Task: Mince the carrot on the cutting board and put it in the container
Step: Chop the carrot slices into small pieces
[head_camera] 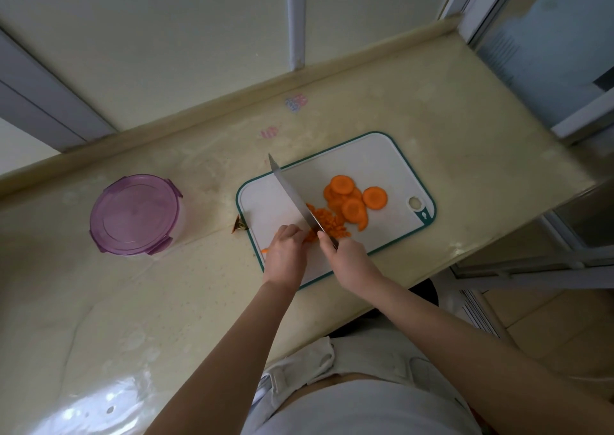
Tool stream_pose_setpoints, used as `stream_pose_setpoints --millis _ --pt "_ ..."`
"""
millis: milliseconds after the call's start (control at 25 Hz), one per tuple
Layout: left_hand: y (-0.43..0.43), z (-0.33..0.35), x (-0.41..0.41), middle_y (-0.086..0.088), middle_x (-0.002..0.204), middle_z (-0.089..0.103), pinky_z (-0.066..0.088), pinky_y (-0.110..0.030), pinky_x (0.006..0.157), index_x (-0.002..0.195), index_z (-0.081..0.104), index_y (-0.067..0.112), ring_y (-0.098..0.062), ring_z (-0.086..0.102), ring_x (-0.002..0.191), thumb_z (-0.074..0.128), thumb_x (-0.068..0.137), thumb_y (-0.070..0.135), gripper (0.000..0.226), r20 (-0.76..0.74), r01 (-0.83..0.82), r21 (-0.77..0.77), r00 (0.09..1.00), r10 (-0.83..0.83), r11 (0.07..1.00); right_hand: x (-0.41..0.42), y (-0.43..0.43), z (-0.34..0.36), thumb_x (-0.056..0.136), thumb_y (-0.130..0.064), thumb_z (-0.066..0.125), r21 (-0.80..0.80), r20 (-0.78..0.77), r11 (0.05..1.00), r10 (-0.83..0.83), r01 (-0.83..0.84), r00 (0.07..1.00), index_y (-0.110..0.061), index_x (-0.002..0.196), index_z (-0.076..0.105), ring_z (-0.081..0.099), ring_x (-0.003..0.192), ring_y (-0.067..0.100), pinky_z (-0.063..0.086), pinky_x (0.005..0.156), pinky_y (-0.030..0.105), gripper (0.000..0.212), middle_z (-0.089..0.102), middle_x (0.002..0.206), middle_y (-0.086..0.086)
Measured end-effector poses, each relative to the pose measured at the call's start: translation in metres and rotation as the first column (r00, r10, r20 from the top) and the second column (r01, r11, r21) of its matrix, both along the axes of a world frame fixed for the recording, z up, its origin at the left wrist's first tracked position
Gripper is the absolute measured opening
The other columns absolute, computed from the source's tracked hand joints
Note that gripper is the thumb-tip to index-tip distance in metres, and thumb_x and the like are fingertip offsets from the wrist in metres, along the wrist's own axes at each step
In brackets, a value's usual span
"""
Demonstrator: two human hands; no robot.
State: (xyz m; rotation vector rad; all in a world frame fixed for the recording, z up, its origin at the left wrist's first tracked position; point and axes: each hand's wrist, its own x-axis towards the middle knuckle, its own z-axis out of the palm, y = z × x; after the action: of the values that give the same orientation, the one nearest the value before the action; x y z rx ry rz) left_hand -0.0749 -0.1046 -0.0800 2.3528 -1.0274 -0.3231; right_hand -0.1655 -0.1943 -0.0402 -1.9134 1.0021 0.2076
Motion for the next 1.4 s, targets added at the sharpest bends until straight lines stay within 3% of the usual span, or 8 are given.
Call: stream_pose_setpoints --millis 160,280,440,640,840,960,1120,1400 --pt "0.001 0.005 -0.001 -0.010 0.089 0.066 0.049 -0.032 0.072 0.095 0.072 0.005 -0.026 0.057 0.088 0.066 0.082 0.007 0.014 -0.038 -0.008 0.022 0.999 0.009 1.000 -0.001 -0.010 0.001 0.099 -0.048 0.034 0.038 0.039 0.999 0.000 -0.002 0.999 -0.014 0.056 0.038 0.045 0.053 0.016 0.036 0.056 0.029 0.055 0.044 0.054 0.001" --pt "0.003 0.008 0.003 -0.007 0.097 0.067 0.039 -0.020 0.079 0.104 0.070 0.008 -0.021 0.055 0.093 0.063 0.087 0.013 0.019 -0.077 -0.010 0.032 0.997 0.013 0.999 -0.005 -0.010 0.001 0.098 -0.048 0.036 0.058 0.077 0.997 -0.055 0.050 0.996 -0.017 0.057 0.041 0.052 0.059 0.017 0.045 0.065 0.032 0.052 0.046 0.055 -0.001" --pt "0.003 0.012 0.010 -0.005 0.100 0.067 0.036 -0.014 0.079 0.106 0.070 0.010 -0.018 0.057 0.091 0.063 0.087 0.015 0.021 -0.110 0.006 0.050 0.994 -0.001 0.999 -0.008 -0.011 0.006 0.098 -0.050 0.036 0.092 0.044 0.995 -0.050 0.046 0.998 -0.016 0.056 0.039 0.046 0.051 0.014 0.038 0.056 0.027 0.054 0.043 0.053 -0.001" --pt "0.003 0.009 0.006 -0.009 0.095 0.069 0.044 -0.023 0.080 0.098 0.073 0.006 -0.022 0.059 0.090 0.065 0.084 0.009 0.016 -0.088 -0.009 0.045 0.996 0.013 0.999 -0.012 -0.005 0.010 0.099 -0.047 0.036 0.079 0.000 0.997 0.024 -0.024 1.000 -0.013 0.053 0.034 0.039 0.045 0.013 0.031 0.049 0.024 0.057 0.038 0.050 0.000" --pt "0.002 0.007 0.004 -0.010 0.085 0.069 0.047 -0.028 0.073 0.089 0.075 0.004 -0.026 0.060 0.084 0.069 0.078 0.004 0.012 -0.050 -0.008 0.020 0.999 0.009 1.000 -0.008 0.000 0.007 0.100 -0.042 0.039 0.043 -0.040 0.998 0.054 -0.053 0.998 -0.019 0.058 0.033 0.044 0.056 0.020 0.032 0.051 0.026 0.048 0.041 0.058 0.003" --pt "0.002 0.007 0.005 -0.010 0.083 0.068 0.048 -0.030 0.070 0.087 0.075 0.004 -0.026 0.060 0.083 0.070 0.077 0.004 0.010 -0.055 -0.010 0.008 0.998 0.010 1.000 -0.008 0.006 0.001 0.099 -0.046 0.036 0.057 -0.040 0.996 0.070 -0.068 0.997 -0.015 0.069 0.045 0.048 0.065 0.022 0.036 0.055 0.027 0.044 0.050 0.068 0.006" --pt "0.003 0.006 0.006 -0.009 0.087 0.067 0.047 -0.031 0.072 0.091 0.074 0.006 -0.025 0.058 0.086 0.068 0.081 0.008 0.012 -0.059 0.008 0.030 0.998 -0.006 1.000 -0.002 0.001 0.001 0.100 -0.044 0.037 0.023 0.009 1.000 0.016 -0.016 1.000 -0.013 0.057 0.035 0.043 0.052 0.016 0.032 0.051 0.027 0.053 0.042 0.055 0.002" --pt "0.005 0.013 0.011 -0.010 0.100 0.067 0.041 -0.024 0.081 0.107 0.069 0.005 -0.024 0.056 0.095 0.065 0.085 0.012 0.023 -0.080 0.068 0.024 0.995 -0.065 0.997 -0.008 -0.005 0.003 0.099 -0.044 0.039 0.029 0.073 0.999 0.012 -0.014 0.997 -0.013 0.055 0.038 0.044 0.050 0.013 0.035 0.055 0.025 0.054 0.043 0.052 0.000"
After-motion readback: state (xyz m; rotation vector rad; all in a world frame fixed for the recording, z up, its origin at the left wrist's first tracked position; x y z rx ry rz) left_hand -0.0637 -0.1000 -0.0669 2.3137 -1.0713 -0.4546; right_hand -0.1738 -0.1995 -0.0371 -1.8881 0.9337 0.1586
